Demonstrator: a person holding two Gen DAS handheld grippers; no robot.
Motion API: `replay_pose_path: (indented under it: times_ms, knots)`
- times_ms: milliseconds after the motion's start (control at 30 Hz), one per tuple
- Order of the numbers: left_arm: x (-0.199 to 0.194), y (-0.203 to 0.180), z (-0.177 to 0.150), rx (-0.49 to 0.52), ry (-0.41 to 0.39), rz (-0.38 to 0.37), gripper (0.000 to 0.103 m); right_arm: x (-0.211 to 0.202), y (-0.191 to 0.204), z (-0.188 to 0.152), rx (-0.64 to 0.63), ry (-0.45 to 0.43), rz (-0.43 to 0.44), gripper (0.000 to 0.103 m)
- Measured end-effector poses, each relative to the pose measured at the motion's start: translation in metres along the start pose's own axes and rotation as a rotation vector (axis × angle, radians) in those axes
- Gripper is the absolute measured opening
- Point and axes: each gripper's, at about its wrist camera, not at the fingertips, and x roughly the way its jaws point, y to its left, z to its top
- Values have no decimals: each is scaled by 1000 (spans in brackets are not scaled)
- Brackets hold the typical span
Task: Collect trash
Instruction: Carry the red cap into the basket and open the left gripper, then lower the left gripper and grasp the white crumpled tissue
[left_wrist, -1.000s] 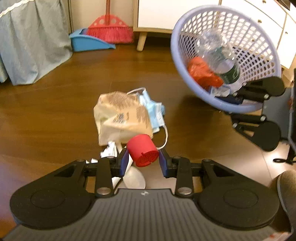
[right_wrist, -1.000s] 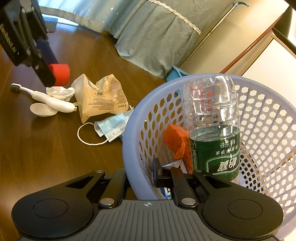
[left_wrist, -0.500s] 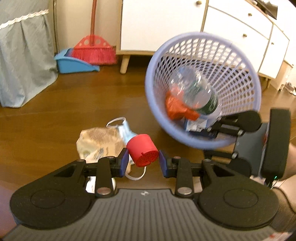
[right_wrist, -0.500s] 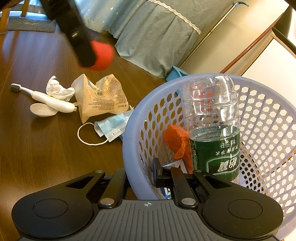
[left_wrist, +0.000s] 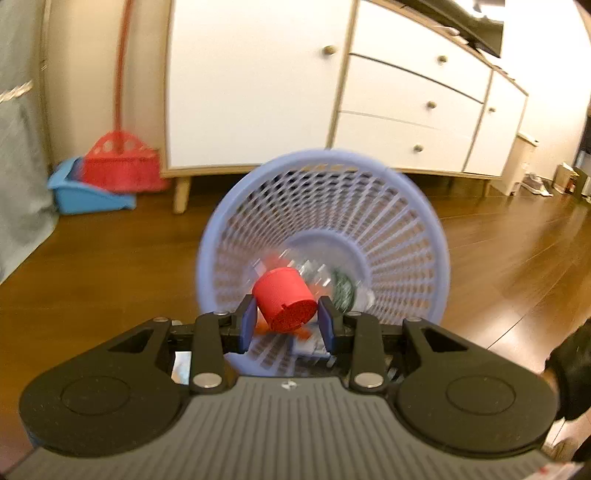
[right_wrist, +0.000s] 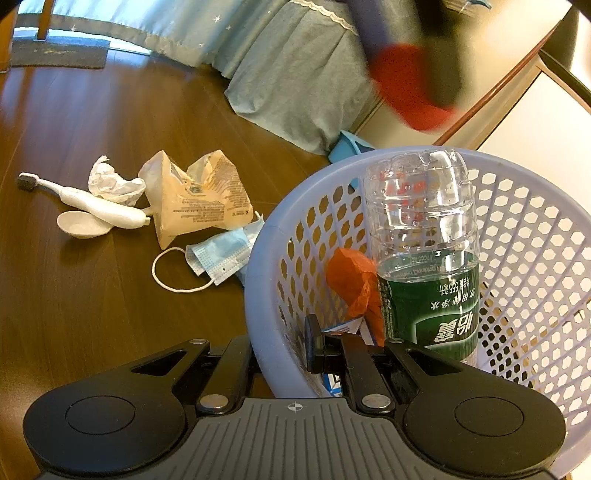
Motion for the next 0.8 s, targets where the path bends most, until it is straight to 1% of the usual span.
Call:
replay_pose_path:
  times_ms: [133,167,200,233,300,367,467,667,733,800]
  knots:
    - [21,-21,17,15,-6,-72,31,1,0,0,2,-2,0,6]
    - [29,-24,20,5,1,-94,33,0,0,0,1,-2,0,6]
    - [35,-27,23,-5,10,-108,39,1,0,0,2,-2,0,6]
    - [39,-30,25,-6,10,-115,50,1,0,0,3,-2,0,6]
    - [36,-33,25,6,-9,-113,50,1,-1,0,9,-4,0,6]
    - [27,-27,23,-6,-24,-97,50,1,-2,1,14,-5,0,6]
    - [11,-11,15,-42,-36,-48,50,0,-3,1,18,-5,0,6]
    - [-19,31,-7,-111,-21,64,50,0,-3,1,18,-5,1,6]
    - [-31,45,-19,-121,-10,114,50,-1,-4,1,19,-6,1,6]
    - [-39,58,-31,-153,8,153,50,-1,-4,1,17,-5,2,6]
